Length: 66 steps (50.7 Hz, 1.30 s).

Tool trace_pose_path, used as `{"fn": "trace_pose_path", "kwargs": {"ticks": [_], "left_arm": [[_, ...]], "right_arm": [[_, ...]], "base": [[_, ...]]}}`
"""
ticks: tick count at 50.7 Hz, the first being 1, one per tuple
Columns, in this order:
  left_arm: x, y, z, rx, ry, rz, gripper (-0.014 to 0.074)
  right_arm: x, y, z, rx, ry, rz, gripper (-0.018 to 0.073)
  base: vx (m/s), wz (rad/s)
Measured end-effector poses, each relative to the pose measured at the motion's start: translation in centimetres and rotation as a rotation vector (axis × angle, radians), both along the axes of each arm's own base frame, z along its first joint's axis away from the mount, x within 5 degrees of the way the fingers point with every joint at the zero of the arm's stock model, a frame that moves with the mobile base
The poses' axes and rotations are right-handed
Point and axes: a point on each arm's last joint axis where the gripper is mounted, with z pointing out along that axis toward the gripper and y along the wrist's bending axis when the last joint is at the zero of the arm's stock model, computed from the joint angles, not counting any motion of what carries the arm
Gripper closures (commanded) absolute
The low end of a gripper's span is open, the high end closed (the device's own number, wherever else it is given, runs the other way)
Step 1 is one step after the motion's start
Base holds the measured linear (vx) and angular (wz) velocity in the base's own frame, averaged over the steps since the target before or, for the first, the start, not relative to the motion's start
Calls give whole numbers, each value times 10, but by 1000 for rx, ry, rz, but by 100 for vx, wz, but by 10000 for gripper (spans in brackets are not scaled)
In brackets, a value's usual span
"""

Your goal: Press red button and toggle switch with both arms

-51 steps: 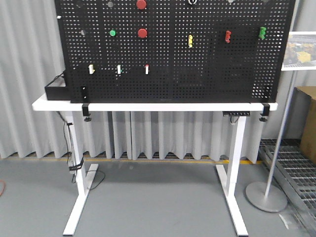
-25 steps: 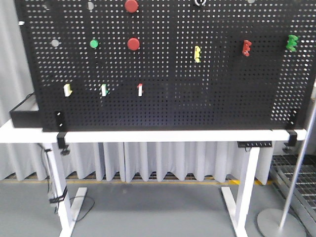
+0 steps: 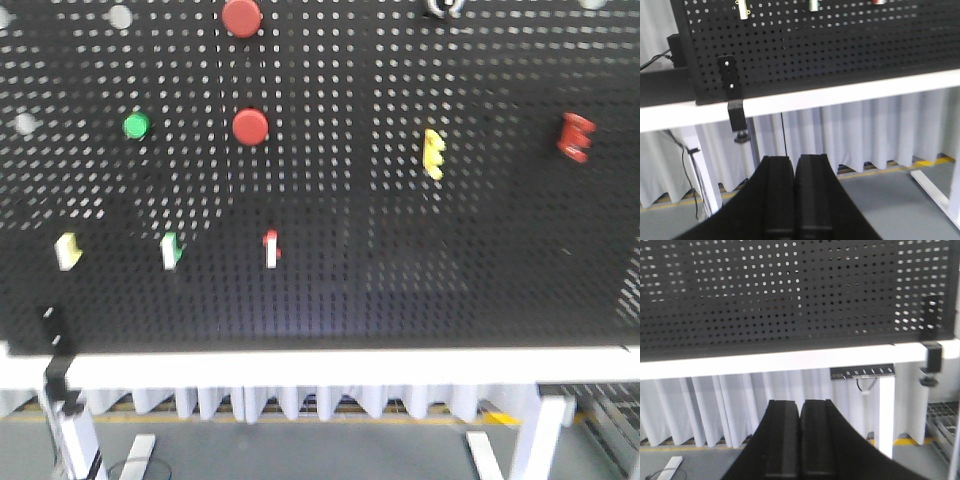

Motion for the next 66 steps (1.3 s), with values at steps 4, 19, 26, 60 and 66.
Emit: {"fn": "trace_pose_path", "kwargs": {"ticks": [4,19,26,60,66], "left_arm": [[0,0,0,0,0,0,595],[0,0,0,0,0,0,595],[0,0,0,0,0,0,595],[0,0,0,0,0,0,595],[0,0,1,-1,-9,0,595]], "right_arm": [[0,0,0,0,0,0,562],[0,0,0,0,0,0,562],[0,0,0,0,0,0,562],[0,0,0,0,0,0,562],[0,0,1,0,-6,1,562]], "base": [[46,4],[39,4],[21,-2],[3,-1],[0,0]]}}
